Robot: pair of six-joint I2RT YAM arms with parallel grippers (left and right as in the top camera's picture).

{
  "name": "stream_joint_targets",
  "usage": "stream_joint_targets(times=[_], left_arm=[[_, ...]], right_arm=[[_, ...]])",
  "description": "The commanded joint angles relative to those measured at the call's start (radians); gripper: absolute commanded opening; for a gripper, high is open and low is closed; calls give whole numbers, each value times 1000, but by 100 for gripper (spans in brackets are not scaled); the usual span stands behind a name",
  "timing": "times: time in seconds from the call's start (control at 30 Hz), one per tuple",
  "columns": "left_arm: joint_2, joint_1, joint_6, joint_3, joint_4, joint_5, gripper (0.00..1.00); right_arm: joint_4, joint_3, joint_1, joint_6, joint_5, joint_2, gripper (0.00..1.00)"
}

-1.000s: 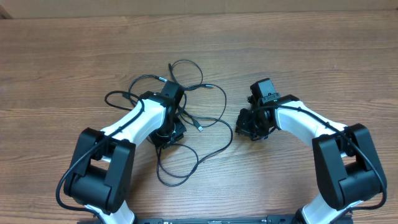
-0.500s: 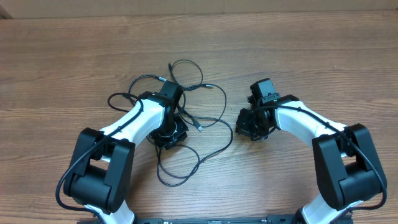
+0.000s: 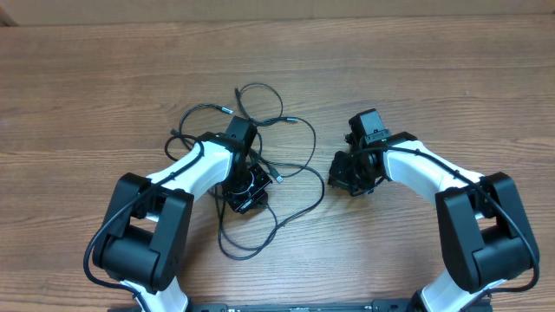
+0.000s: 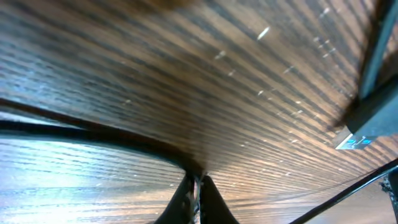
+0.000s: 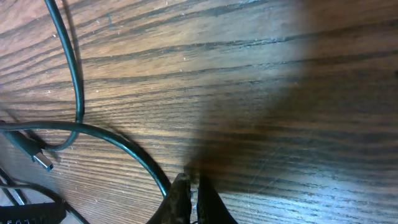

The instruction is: Untangle cables

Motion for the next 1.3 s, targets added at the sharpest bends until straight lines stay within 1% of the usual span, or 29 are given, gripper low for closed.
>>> stream_joint_targets(times=[0.0,0.27,0.5,0.6,0.67,0.83,0.9,0.93,0.97,1.07,1.17,1.27], left_arm=[[24,-7,-80,-13,3,-94,4],[24,-7,-247,-13,-13,-247,4],[23,-7,-257,-4,-45,-256,4],[23,-7,-256,28,-111,-271,4],[23,-7,-257,71,-192,-313,4],[23,-8,-298,187,-400,-518,4],[23,-8,-288,213,-431,-565,4],[23,-8,-266,220,-433,-573,4],[23,-8,-245,222,-430,-570,4],[23,-8,-196,223,-422,-536,4],[23,-8,-125,223,-396,-481,4],[23,-7,-58,223,-354,-442,4]], right_arm=[[0,-6,1,1,40,6,5],[0,-6,1,1,40,6,5],[0,-6,1,1,41,6,5],[0,-6,1,1,41,6,6],[0,-6,1,1,41,6,6],[0,-6,1,1,41,6,6],[1,-6,1,1,41,6,10],[1,-6,1,1,41,6,13],[2,-6,1,1,41,6,18],[2,-6,1,1,40,6,33],[-1,-6,1,1,40,6,37],[-12,-6,1,1,8,6,47]])
